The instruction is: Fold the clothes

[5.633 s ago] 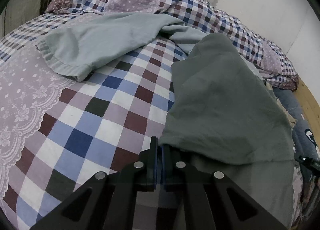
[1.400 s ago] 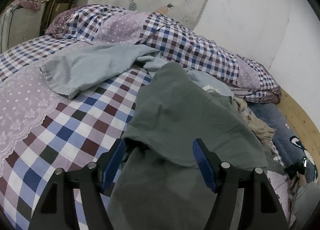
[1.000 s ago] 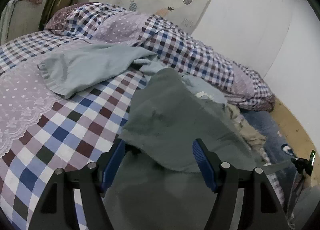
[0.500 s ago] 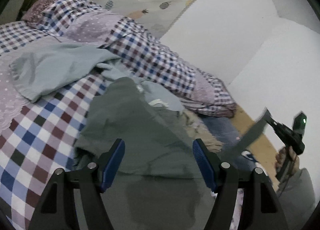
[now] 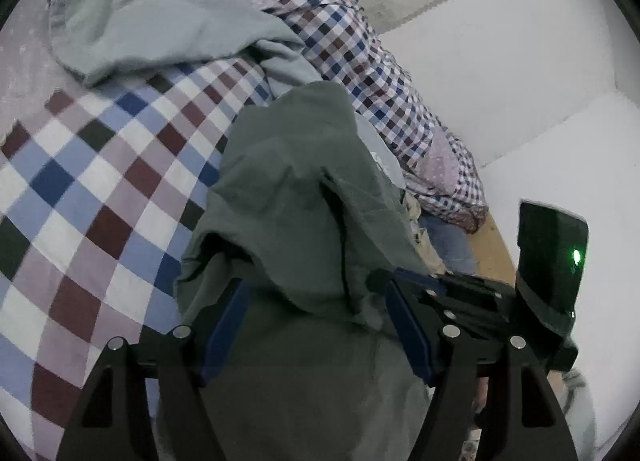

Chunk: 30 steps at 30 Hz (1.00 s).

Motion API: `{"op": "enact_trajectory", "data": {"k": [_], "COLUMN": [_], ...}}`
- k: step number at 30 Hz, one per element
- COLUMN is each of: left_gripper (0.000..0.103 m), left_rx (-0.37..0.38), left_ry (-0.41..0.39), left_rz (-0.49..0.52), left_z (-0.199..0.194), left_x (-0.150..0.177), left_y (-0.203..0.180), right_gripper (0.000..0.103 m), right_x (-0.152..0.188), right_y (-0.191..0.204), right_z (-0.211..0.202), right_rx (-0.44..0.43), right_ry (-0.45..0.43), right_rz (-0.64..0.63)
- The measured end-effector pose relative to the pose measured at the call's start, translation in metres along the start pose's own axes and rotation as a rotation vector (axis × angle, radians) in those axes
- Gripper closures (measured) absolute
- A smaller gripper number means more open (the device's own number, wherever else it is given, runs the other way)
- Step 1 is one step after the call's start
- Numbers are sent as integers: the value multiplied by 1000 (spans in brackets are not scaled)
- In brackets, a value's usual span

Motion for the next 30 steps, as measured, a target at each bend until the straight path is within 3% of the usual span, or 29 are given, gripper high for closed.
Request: {"op": "enact_trajectory", "data": {"k": [2,4,5,8,10,14,18,20,21,22,25,30], "left_gripper": [28,28,28,28,28,28,28,28,28,28,28,28], "left_rx": [4,3,-1,-13,-13,-14,-10,-8,-7,-6,0,7], "left_ry": [-3,-3,-1,6,0,-7,-12,-14,-16,-17,-19,-32], "left_rz": [3,-3,-13,-42,-71,-103,-121,-130,-135,-140,-147,-158], "left_z": [2,5,7,13,13,11,9,7,7,6,4,2], "left_x": [0,0,0,2,3,4,2,1,1,0,1,-2], "left_y": [-1,0,3,10,14,21,24,26,26,27,28,34], "right_gripper": [89,50,44,40,40,40,41,46,56,72,102,103], "right_x": [3,0,-4,-18,-26,-38,-49,-51,-52,-52,-51,-53], "right_y": [-6,-19,-28,-44,-42,-12,14,18,18,17,12,26], "right_z": [-8,-24,-33,-46,-40,-20,14,33,41,46,47,11], "right_rx": [-11,-17,-18,-43,-27,66,216,250,259,268,264,199], "right_ry": [-29,-85,-122,-173,-160,-149,-90,-44,-22,-7,1,-62], "right_rz": [8,46,73,107,86,-114,-359,-426,-445,-452,-450,-491]}}
Point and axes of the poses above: each gripper's, at about its wrist camera, not at the fingertips, and z roughly the way its jaws point, y to its left, x to its underside, the point moved 5 cm from there along z, roughly the way its jaws point
